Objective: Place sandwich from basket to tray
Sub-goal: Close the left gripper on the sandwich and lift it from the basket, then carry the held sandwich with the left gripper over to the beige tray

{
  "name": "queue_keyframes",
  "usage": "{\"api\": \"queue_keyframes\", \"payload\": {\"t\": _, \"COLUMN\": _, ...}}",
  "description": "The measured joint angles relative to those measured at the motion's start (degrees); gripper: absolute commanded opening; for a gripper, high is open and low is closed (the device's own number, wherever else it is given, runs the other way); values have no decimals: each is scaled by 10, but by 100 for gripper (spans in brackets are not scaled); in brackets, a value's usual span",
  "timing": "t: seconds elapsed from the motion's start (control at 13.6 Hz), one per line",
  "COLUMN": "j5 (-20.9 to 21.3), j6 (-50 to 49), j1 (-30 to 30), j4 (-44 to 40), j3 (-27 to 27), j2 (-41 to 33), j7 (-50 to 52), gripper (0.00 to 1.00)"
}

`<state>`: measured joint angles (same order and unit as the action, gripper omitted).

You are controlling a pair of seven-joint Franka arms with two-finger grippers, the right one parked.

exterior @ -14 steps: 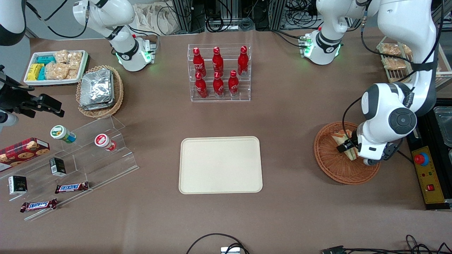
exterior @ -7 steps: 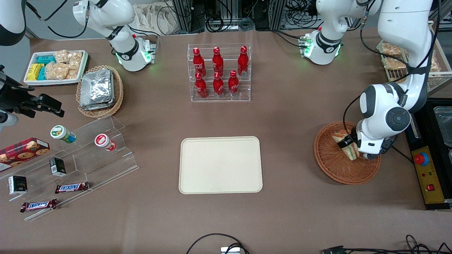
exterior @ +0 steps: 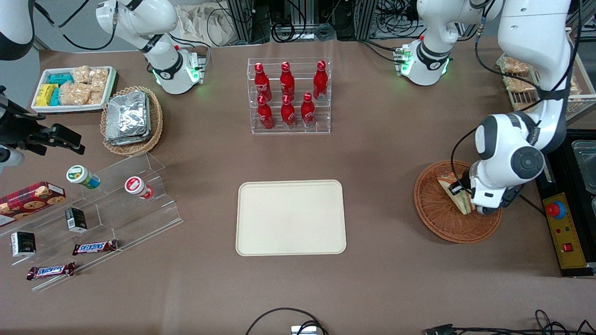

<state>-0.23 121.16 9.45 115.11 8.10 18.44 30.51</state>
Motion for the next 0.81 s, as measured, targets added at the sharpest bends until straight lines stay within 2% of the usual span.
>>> {"api": "queue_keyframes", "payload": {"t": 0.22, "j5": 2, "j6": -130, "j1": 13, "j4": -107, "j3": -4, "j2": -3, "j7": -22, "gripper": 0}}
{"api": "queue_keyframes", "payload": {"t": 0.51, "j5": 5, "j6": -292, "j1": 102, "j4": -248, "j3": -9, "j2": -7, "j7": -41, "gripper": 0}}
{"api": "queue_keyframes", "payload": {"t": 0.81, "j5": -5, "j6": -323, "j1": 204, "j4": -321, "j3": -33, "j2": 22, "j7": -38, "gripper": 0}}
